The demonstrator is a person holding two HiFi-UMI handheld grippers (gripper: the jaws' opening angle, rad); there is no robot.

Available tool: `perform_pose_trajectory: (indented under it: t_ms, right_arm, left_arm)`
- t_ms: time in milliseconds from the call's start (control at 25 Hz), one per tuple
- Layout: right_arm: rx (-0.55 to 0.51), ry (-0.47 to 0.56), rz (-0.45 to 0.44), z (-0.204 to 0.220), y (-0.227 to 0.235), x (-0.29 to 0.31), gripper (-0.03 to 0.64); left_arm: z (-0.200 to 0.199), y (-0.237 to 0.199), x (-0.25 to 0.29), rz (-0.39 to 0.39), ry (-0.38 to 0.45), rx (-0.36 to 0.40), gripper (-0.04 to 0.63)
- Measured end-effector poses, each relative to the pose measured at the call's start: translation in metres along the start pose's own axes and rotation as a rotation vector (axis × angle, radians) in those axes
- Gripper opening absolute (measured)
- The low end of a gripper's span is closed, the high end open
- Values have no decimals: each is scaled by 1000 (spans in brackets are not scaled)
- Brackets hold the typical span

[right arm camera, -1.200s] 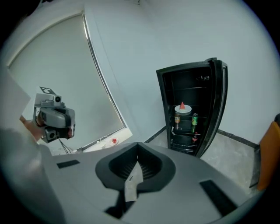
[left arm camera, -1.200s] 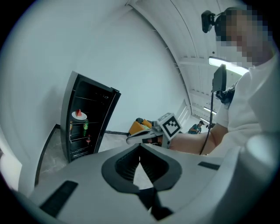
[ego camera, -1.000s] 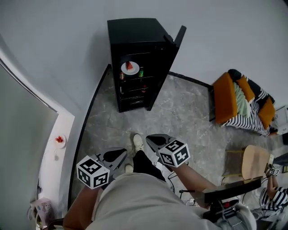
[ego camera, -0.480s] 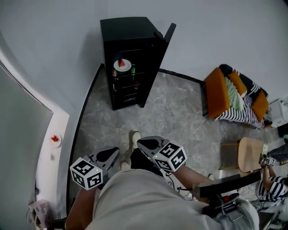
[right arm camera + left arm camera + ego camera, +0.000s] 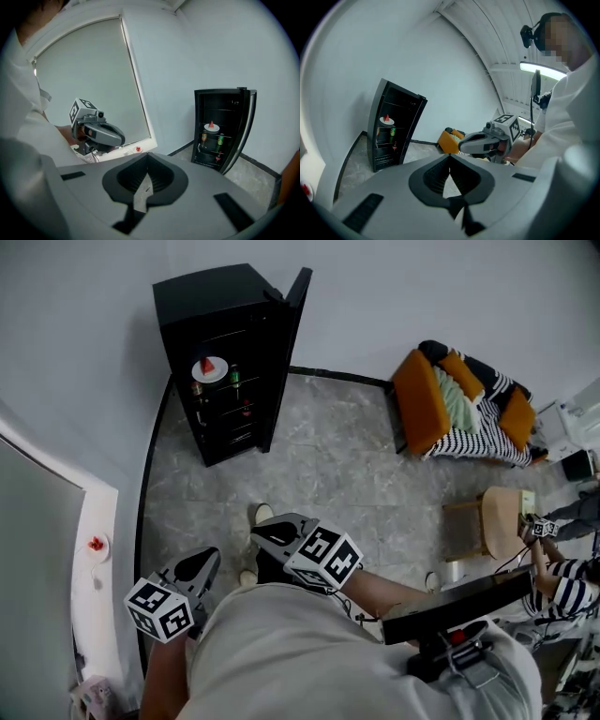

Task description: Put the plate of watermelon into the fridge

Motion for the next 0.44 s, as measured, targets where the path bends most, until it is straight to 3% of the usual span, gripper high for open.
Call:
perform_pose_trajectory:
  t_ms: [440]
  right_arm:
    - [4,-1,38,4,-4,-20,14]
  left_arm:
    - [4,9,10,27,-28,11,11]
Point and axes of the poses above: the fingertips, and each gripper's own axes: x forward along the fingers, y to its right, z out of its underside, the point moved 10 cm from there along -x, backward along the fingers, and after that the axes turned 12 degrees about -x, right-handed, at the moved point
